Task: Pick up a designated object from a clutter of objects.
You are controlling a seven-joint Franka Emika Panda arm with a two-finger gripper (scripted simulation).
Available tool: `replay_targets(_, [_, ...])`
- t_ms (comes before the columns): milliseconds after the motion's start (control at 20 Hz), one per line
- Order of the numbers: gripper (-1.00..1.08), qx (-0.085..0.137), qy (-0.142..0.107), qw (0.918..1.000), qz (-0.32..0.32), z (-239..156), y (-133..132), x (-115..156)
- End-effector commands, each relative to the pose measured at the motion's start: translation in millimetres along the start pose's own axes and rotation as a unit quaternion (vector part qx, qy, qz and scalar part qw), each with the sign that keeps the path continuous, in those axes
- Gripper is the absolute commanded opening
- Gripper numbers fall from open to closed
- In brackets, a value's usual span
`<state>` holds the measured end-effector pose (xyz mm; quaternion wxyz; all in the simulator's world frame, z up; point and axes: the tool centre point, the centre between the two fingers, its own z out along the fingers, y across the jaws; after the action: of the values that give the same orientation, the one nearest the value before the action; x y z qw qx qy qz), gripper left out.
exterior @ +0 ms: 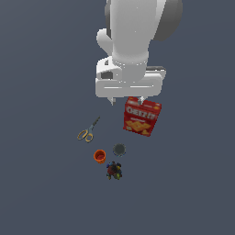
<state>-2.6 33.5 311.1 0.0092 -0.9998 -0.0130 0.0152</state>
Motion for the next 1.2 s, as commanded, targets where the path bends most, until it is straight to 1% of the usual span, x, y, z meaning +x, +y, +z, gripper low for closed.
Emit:
replay_targets(0, [1.00, 0.000, 0.000, 1.0000, 0.000, 0, 0, 0])
replay_targets(450, [1.00, -0.011, 0.010, 0.9995, -0.029, -3, -13, 11])
replay_targets(800, [1.00, -0.011, 0.010, 0.9995, -0.028, -3, -13, 11])
replay_targets(1150, [1.00, -0.008, 0.010, 0.9996, -0.023, 15, -2, 24])
